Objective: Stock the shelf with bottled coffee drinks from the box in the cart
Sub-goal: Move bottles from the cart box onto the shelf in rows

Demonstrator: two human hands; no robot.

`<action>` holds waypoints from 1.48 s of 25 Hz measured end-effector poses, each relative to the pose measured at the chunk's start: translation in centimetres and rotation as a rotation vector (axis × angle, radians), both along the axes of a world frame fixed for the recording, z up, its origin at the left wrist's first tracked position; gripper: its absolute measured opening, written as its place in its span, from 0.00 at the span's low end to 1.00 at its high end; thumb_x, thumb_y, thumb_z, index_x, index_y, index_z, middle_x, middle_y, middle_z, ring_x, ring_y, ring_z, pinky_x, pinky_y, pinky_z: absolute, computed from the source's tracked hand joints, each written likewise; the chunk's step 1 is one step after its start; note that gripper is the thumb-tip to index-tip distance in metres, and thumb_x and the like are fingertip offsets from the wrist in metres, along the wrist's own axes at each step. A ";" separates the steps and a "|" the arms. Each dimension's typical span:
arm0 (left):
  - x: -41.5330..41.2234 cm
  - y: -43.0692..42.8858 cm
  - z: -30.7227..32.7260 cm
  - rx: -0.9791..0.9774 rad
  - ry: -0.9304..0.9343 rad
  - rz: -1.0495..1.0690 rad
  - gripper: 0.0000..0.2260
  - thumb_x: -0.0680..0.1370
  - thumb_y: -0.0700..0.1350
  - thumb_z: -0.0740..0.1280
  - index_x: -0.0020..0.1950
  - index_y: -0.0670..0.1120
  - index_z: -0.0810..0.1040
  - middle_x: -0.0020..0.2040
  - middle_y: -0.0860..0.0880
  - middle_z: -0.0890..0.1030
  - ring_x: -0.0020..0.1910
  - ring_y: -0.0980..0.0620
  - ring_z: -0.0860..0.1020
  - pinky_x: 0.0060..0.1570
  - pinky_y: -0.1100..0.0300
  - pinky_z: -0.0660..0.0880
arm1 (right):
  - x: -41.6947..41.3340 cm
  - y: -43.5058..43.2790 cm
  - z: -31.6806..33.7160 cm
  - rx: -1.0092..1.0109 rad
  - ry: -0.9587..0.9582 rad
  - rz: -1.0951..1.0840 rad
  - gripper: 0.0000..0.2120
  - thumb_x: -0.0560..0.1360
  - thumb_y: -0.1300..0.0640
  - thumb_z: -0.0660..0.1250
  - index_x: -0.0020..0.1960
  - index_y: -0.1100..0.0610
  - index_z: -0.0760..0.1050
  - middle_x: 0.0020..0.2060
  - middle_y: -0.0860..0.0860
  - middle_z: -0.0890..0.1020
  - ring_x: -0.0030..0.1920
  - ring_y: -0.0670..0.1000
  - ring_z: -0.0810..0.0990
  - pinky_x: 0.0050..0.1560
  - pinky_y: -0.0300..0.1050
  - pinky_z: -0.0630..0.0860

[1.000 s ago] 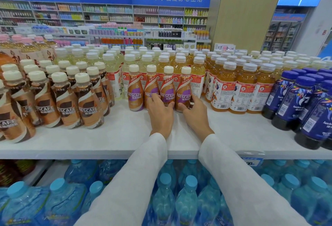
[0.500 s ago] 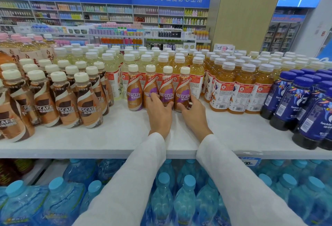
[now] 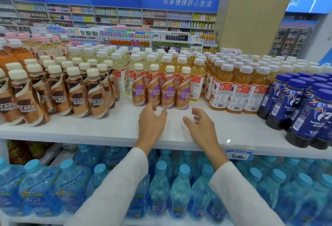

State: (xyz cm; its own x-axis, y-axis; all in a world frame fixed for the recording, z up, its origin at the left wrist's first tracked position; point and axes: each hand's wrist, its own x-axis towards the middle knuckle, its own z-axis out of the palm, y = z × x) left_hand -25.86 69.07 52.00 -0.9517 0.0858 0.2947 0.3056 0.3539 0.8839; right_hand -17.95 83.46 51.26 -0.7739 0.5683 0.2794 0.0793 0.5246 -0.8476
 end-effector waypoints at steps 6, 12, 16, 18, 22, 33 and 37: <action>6.9 -7.0 -2.6 0.226 0.052 0.022 0.13 0.81 0.53 0.69 0.66 0.55 0.77 0.59 0.61 0.81 0.58 0.60 0.80 0.56 0.65 0.77 | 6.4 -4.3 -1.5 -0.010 0.086 0.152 0.19 0.80 0.44 0.66 0.71 0.43 0.71 0.67 0.36 0.74 0.65 0.39 0.72 0.63 0.35 0.67; 13.0 -15.2 -7.0 0.329 0.060 0.191 0.10 0.81 0.46 0.70 0.62 0.54 0.80 0.55 0.64 0.83 0.58 0.63 0.80 0.52 0.72 0.75 | 10.1 -9.9 -4.8 -0.096 0.062 0.332 0.20 0.78 0.41 0.67 0.70 0.38 0.72 0.65 0.29 0.75 0.66 0.37 0.73 0.66 0.39 0.70; 16.9 -21.7 -11.3 0.304 0.010 0.357 0.10 0.80 0.46 0.70 0.60 0.55 0.81 0.56 0.63 0.84 0.58 0.62 0.81 0.51 0.73 0.75 | 11.6 -14.7 -8.4 -0.177 0.017 0.441 0.20 0.75 0.39 0.66 0.66 0.39 0.76 0.62 0.29 0.76 0.65 0.38 0.75 0.66 0.39 0.70; 18.9 -24.9 -13.5 0.293 -0.033 0.447 0.11 0.80 0.48 0.70 0.61 0.54 0.81 0.56 0.62 0.85 0.58 0.62 0.81 0.52 0.70 0.77 | 12.0 -17.4 -10.6 -0.201 0.005 0.488 0.19 0.74 0.44 0.68 0.64 0.44 0.79 0.61 0.36 0.80 0.63 0.41 0.78 0.63 0.34 0.72; 23.2 -30.8 -17.5 0.294 -0.159 0.608 0.13 0.79 0.50 0.70 0.63 0.54 0.81 0.56 0.63 0.84 0.57 0.63 0.81 0.52 0.68 0.78 | 12.2 -23.1 -15.9 -0.185 -0.158 0.608 0.14 0.76 0.56 0.73 0.62 0.50 0.81 0.60 0.45 0.82 0.61 0.50 0.81 0.65 0.53 0.76; 33.5 -46.3 -25.7 0.400 -0.431 1.027 0.10 0.79 0.41 0.73 0.56 0.54 0.83 0.52 0.60 0.86 0.52 0.61 0.83 0.51 0.68 0.78 | 12.4 -42.6 -25.7 -0.077 -0.547 0.962 0.13 0.73 0.62 0.77 0.54 0.50 0.81 0.54 0.53 0.85 0.53 0.41 0.82 0.53 0.25 0.72; 35.1 -51.1 -26.2 0.420 -0.466 1.099 0.10 0.80 0.44 0.71 0.58 0.56 0.82 0.52 0.62 0.85 0.53 0.62 0.83 0.53 0.66 0.78 | 11.9 -49.1 -26.7 0.004 -0.684 1.105 0.13 0.77 0.55 0.74 0.61 0.51 0.81 0.61 0.50 0.83 0.62 0.51 0.80 0.68 0.51 0.73</action>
State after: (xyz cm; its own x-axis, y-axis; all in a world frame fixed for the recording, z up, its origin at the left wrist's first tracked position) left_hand 9.23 17.97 25.76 -0.4815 -0.8325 -0.2741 -0.3405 -0.1105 0.9337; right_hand -6.04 34.37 24.58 -0.8145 -0.4583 -0.3558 0.0188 0.5921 -0.8057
